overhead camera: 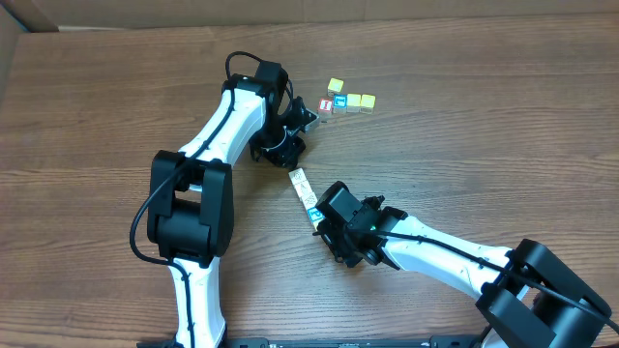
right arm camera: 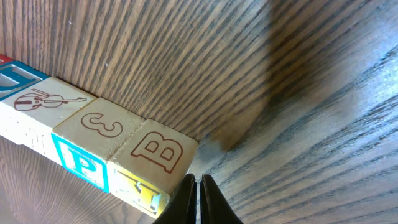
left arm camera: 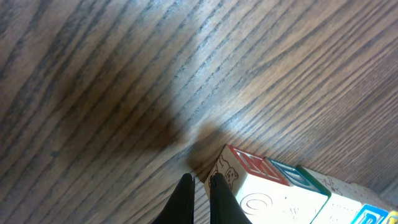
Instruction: Flip 5 blocks
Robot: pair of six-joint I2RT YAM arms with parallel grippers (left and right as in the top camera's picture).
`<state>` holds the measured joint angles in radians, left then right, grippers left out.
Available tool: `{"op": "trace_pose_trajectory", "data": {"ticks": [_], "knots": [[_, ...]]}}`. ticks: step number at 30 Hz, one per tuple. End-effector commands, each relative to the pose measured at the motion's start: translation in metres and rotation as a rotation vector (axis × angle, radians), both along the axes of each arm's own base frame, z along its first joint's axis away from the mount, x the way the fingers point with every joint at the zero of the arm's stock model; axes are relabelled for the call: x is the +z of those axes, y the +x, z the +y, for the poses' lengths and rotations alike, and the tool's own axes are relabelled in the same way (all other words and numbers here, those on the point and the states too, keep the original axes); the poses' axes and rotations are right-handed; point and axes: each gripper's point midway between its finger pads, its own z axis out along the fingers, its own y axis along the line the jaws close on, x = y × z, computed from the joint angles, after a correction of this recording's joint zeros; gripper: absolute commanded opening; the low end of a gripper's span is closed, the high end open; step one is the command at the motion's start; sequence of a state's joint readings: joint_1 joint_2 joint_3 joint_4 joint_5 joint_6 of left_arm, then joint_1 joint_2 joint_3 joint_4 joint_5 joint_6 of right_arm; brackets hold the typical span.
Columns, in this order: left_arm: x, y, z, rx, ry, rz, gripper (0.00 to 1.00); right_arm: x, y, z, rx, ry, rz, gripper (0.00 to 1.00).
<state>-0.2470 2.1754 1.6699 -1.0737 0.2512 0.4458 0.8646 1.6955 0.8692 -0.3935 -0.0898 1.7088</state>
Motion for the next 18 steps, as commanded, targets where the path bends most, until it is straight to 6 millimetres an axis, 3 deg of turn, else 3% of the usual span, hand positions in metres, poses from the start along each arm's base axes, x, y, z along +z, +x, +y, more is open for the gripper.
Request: {"op": "trace_pose_trajectory", "data": {"ticks": [1,18], "knots": [[-0.006,-0.0057,-0.0004,-0.042,-0.02,0.022,0.04,-0.0025,-0.0019,0.0011,0.001,-0.003,0.005,0.06],[-0.0039,-0.0094,-0.0063,-0.104,-0.064,0.022,0.04,-0.0015,0.0012,0.0023,-0.015,0.004,-0.004,0.06]]}}
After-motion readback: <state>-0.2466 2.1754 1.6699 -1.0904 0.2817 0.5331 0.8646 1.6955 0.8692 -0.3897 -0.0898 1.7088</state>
